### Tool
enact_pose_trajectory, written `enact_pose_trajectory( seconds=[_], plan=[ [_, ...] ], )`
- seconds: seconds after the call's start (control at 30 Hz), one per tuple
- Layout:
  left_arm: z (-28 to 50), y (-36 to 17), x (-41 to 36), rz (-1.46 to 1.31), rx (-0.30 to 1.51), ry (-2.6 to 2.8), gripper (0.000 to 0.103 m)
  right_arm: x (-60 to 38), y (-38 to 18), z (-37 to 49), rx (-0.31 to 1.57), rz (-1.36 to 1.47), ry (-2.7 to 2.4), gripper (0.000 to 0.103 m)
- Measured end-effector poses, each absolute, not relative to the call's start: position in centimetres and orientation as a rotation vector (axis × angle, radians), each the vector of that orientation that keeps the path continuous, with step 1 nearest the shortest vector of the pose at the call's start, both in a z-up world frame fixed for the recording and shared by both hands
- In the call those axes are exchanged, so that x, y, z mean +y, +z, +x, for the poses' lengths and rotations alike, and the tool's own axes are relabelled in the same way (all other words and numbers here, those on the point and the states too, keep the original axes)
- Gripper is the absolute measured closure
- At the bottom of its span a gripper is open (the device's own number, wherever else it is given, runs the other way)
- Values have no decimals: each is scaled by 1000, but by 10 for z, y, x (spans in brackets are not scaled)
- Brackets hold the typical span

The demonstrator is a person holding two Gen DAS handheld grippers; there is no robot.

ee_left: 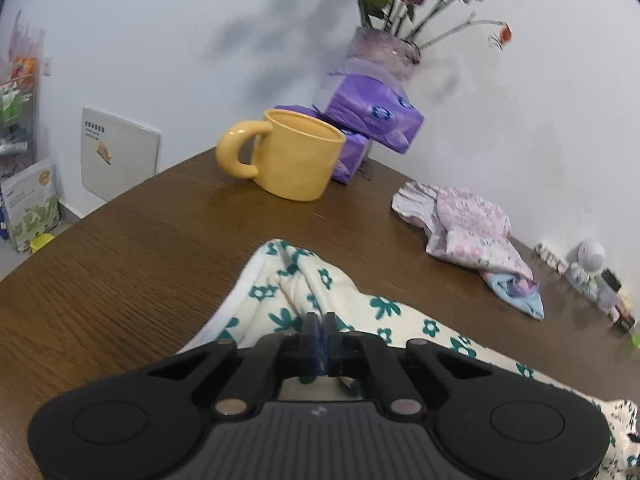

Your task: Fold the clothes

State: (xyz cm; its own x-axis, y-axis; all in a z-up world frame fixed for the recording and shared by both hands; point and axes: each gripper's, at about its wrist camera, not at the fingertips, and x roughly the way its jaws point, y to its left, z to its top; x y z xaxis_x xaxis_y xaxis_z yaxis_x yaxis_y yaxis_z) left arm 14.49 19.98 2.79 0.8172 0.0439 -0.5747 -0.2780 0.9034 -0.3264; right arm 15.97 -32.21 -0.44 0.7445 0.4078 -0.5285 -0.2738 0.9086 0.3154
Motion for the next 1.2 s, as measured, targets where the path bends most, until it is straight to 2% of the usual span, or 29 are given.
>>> enact_pose_trajectory(
  seconds=[0.3,0.5,0.53,0.6,0.63,0.67,0.7,0.73,0.77,0.8,0.83,0.9,0.97,1.0,1.2],
  plan=[
    [123,38,218,-396,544,282,103,-322,-4,160,629,223,377,39],
    [113,50,229,-274,489,479,103,-322,-4,160,629,223,376,39],
    [113,50,231,-262,489,503,97,-322,-4,160,629,223,376,39],
    [113,50,235,-250,494,543,67,-322,-4,160,629,223,377,39],
    [113,50,237,-248,498,559,38,-322,-4,160,629,223,377,39],
    [112,49,236,-236,489,573,29,-322,-4,160,629,223,377,39],
    [111,48,236,-223,481,587,31,-322,-4,160,629,223,376,39],
    [110,48,235,-211,473,601,41,-322,-4,160,629,223,376,39],
    [109,47,235,-199,465,615,83,-322,-4,160,629,223,376,39],
    [110,47,236,-198,471,632,103,-322,-4,160,629,223,377,39],
    [110,46,239,-219,474,635,94,-322,-4,160,629,223,377,39],
    [108,44,247,-285,459,642,89,-322,-4,160,629,223,377,39],
    [105,42,252,-326,446,667,28,-322,-4,160,629,223,377,39],
    [103,42,253,-334,439,688,23,-322,-4,160,629,223,377,39],
    [98,48,244,-328,381,677,22,-322,-4,160,629,223,378,39]
  ],
)
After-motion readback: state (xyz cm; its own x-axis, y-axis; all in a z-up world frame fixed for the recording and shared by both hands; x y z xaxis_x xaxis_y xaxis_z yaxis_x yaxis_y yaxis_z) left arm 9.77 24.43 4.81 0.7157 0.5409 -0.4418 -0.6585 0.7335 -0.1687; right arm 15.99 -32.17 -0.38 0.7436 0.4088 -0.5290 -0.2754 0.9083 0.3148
